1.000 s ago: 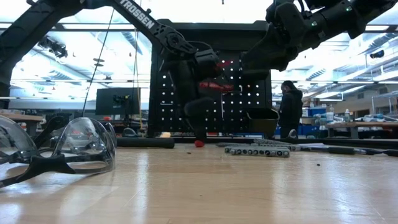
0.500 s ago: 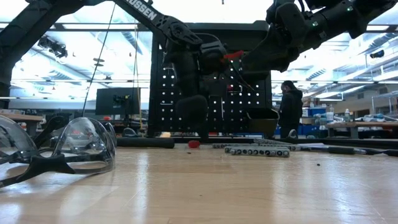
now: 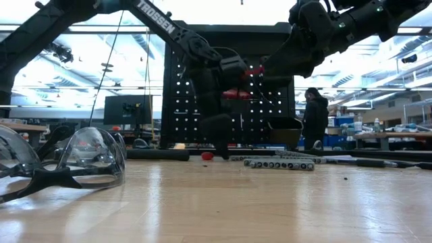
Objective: Hang tools onto peg board
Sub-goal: Hang the T-shaped metric hex key on the pegboard
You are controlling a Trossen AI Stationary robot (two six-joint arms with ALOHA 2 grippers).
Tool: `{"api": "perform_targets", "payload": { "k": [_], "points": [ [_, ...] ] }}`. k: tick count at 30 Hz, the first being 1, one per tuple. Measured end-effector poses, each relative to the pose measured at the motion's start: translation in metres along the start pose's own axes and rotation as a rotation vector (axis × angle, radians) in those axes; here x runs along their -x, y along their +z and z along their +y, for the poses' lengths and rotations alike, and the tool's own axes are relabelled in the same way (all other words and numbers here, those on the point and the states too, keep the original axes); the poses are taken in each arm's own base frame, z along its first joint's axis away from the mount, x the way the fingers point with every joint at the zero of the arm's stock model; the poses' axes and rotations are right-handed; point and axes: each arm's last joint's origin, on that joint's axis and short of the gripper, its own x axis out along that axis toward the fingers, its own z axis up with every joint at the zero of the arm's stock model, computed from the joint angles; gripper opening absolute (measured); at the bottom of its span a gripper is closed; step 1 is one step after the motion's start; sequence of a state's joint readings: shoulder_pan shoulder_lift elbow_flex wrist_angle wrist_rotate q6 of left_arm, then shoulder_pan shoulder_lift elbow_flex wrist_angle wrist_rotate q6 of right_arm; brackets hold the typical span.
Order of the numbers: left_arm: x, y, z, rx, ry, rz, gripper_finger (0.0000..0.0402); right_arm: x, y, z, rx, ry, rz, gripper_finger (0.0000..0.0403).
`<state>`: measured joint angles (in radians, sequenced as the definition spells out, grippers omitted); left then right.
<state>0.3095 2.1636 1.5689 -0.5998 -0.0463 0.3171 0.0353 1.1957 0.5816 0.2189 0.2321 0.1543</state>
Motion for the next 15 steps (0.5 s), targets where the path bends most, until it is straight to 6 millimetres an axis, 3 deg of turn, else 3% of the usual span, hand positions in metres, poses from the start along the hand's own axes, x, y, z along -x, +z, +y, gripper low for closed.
{"api": "perform_targets", "payload": {
  "k": [4,8,15],
  "points": [
    [-0.003,-0.002,-0.003,-0.008,-0.013,0.038,0.0071,0.0,0.0,0.001,0.006,0.002,0.001,0.021],
    [0.002,-0.001,-0.011,-0.07,-0.032,0.1,0.001,0.0,0.0,0.001,0.006,0.002,-0.003,0.021],
    [0.026,0.013,-0.027,-0.144,0.001,0.083,0.0001,0.0,-0.001,0.0,0.01,-0.009,0.006,0.021]
  ]
}}
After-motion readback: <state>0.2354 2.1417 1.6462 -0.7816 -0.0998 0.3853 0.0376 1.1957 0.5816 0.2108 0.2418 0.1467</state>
